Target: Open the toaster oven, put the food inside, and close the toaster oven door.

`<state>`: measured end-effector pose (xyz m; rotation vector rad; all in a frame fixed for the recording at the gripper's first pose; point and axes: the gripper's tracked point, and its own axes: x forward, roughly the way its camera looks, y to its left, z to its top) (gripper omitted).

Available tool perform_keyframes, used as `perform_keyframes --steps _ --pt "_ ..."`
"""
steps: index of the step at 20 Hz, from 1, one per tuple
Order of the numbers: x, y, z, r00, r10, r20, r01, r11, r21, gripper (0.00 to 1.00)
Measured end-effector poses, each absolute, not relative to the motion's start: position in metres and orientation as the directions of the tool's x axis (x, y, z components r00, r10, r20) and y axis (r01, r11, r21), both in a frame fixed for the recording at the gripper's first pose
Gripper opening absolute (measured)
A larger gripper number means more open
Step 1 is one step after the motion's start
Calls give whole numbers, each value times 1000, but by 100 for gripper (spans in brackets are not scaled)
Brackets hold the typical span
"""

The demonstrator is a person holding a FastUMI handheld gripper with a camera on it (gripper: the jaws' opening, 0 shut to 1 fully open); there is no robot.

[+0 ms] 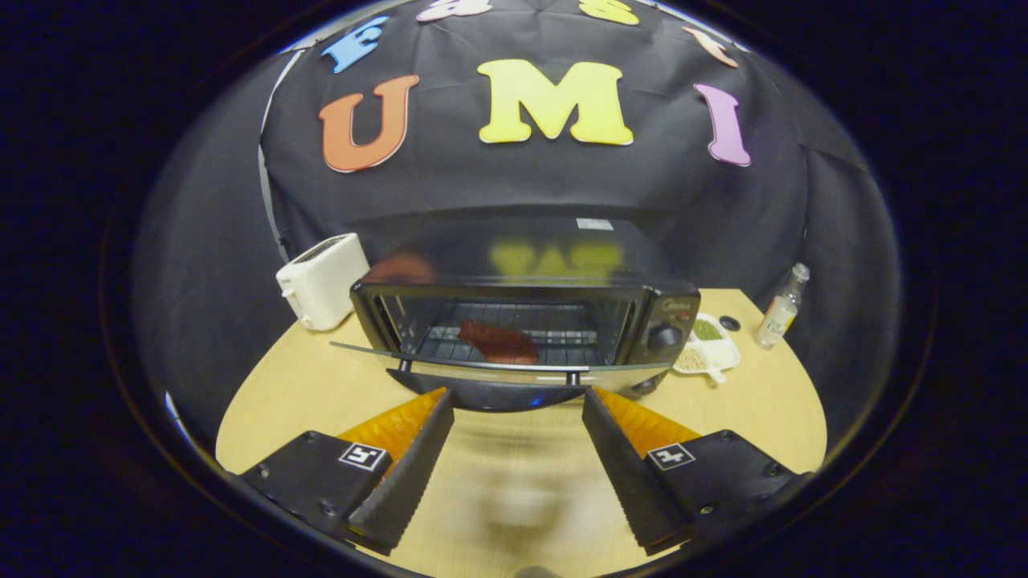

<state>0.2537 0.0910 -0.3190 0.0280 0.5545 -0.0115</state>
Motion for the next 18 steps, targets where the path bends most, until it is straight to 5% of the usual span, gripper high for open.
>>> perform_keyframes --steps 11,18 --pt "234 83 -284 876 -2 -482 37 997 61 100" --pt "173 40 -193 939 -49 -339 76 995 67 100"
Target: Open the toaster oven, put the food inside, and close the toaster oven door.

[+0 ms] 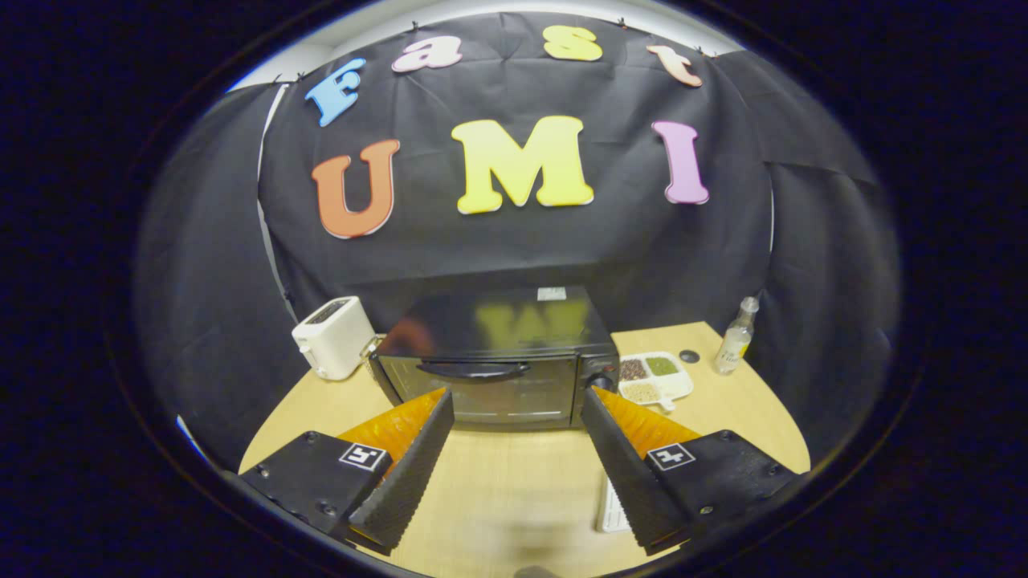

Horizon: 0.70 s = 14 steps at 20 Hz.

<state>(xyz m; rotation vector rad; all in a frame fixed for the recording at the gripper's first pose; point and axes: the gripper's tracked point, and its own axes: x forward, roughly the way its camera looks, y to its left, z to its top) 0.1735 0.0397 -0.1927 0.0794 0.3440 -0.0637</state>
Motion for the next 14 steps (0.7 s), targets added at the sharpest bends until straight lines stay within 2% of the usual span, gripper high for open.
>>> perform_keyframes --steps 8,14 --pt "89 -19 -60 986 -120 -113 124 992 25 100" --pt "38 -69 -11 983 -178 -34 179 983 38 100"
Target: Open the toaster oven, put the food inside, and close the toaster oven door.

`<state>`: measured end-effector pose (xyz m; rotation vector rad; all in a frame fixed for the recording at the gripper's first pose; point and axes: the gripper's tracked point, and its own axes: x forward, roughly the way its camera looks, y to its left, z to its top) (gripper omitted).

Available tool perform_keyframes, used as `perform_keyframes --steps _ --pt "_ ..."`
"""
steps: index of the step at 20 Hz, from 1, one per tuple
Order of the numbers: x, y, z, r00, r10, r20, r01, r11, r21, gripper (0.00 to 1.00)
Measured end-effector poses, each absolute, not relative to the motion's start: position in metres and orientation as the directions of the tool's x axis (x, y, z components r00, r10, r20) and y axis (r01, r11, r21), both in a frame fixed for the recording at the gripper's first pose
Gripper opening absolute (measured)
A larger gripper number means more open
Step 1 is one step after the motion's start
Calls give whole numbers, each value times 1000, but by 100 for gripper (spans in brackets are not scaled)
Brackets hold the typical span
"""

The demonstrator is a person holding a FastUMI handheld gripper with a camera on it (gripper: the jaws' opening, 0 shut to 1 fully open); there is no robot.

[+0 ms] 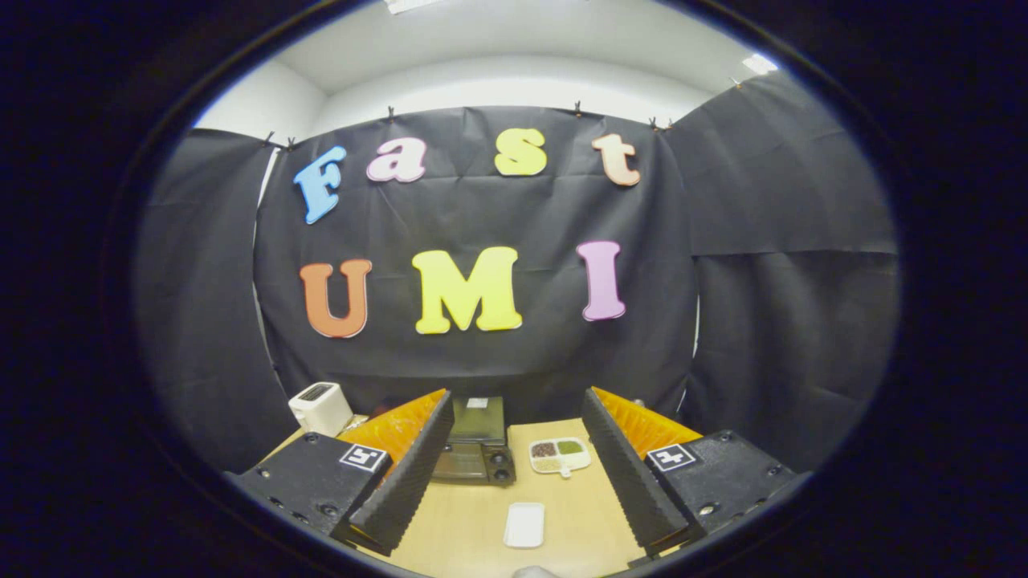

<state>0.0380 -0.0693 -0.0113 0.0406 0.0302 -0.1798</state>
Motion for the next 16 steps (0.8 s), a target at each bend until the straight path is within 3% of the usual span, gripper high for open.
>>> perform_keyframes --steps 6,16 --pt "4 -104 -5 978 -206 -12 207 978 4 100" --pt "2 -122 -19 988 -151 -29 152 988 31 100"
